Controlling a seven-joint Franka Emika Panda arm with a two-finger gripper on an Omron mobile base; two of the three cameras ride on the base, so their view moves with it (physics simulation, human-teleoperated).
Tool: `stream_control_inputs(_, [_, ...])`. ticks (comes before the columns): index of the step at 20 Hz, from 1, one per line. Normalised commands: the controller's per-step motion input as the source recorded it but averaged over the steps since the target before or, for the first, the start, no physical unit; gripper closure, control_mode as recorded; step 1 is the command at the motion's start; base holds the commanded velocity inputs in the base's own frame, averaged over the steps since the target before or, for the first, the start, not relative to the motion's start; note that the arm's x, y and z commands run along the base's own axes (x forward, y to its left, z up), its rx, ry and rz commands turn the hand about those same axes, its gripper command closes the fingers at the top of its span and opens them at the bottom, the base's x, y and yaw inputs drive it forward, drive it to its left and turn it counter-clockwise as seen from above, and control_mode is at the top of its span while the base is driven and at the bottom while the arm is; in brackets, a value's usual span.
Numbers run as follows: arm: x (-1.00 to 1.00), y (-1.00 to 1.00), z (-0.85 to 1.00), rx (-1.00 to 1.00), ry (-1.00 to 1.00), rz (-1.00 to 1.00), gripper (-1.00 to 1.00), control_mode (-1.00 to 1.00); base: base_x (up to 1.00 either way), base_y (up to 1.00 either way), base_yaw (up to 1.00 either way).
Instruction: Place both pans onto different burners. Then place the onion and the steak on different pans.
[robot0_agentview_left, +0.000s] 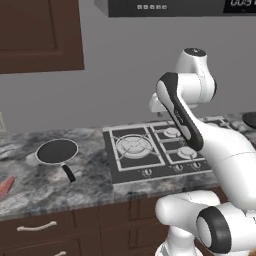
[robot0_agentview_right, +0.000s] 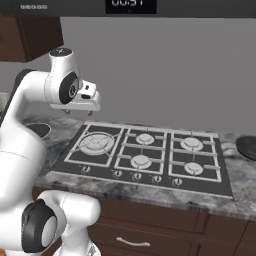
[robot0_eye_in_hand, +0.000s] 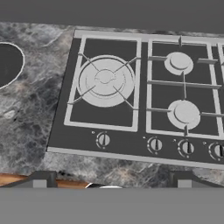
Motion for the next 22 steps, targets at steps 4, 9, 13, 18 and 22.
stream_control_inputs(4, [0.00,0.00,0.00,0.00,0.00,0.00,-1.00,1.00,0.00,0.41,0.00])
stream_control_inputs(9, [0.00,0.00,0.00,0.00,0.00,0.00,-1.00,1.00,0.00,0.42,0.00])
stream_control_inputs(13, [0.00,0.00,0.00,0.00,0.00,0.00,-1.00,1.00,0.00,0.42,0.00])
stream_control_inputs(18, [0.00,0.00,0.00,0.00,0.00,0.00,-1.00,1.00,0.00,0.40,0.00])
stream_control_inputs(22, [0.00,0.00,0.00,0.00,0.00,0.00,-1.00,1.00,0.00,0.38,0.00])
